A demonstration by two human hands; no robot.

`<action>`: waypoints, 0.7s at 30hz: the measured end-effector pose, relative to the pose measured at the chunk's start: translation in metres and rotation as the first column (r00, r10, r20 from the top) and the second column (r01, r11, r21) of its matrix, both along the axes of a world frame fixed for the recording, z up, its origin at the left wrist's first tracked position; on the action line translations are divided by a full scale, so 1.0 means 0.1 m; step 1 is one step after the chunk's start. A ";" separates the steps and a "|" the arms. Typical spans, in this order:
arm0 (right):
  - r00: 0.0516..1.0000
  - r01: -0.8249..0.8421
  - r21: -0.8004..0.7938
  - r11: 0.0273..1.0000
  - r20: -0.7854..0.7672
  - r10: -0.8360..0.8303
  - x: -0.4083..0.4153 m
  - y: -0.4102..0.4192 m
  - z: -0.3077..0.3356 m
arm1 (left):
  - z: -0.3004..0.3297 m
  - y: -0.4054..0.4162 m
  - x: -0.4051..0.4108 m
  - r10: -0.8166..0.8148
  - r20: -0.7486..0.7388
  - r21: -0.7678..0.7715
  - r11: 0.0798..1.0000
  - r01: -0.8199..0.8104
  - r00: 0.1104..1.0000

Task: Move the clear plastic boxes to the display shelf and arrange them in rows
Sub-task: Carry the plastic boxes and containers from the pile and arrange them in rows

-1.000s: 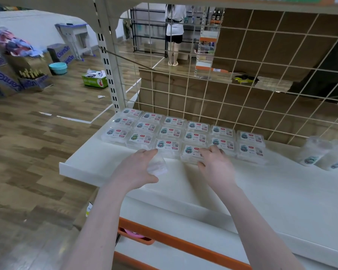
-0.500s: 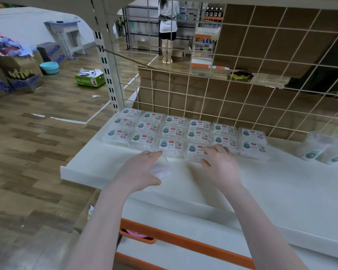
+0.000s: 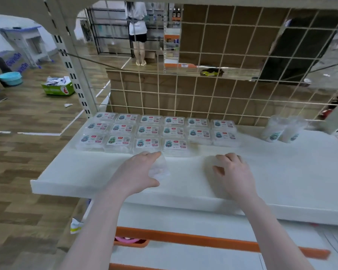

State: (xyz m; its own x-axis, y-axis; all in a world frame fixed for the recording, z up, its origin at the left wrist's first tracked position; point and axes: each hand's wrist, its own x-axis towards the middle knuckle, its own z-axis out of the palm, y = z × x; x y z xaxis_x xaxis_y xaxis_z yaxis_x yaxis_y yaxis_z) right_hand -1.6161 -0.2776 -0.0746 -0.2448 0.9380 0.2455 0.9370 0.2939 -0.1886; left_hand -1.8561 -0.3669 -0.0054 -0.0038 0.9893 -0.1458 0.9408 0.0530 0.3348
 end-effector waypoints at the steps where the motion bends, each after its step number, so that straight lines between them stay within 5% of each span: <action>1: 1.000 0.002 -0.004 1.000 0.006 -0.002 0.08 0.02 -0.01 | 0.00 0.02 0.08 -0.004 -0.008 0.003 1.000 0.004 1.000; 21: 0.943 -0.280 0.165 0.946 -0.137 0.303 1.32 0.58 -0.19 | -0.08 0.57 1.57 -0.075 -0.050 -0.053 0.996 0.072 0.996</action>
State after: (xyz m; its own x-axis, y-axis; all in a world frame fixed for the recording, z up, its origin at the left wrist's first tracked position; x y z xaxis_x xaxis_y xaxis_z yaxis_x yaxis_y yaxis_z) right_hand -1.4842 -0.2192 -0.0939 -0.4489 0.7843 0.4282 0.7677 0.5838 -0.2644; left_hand -1.6994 -0.3096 -0.0135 0.0598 0.9785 -0.1975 0.9588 -0.0012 0.2842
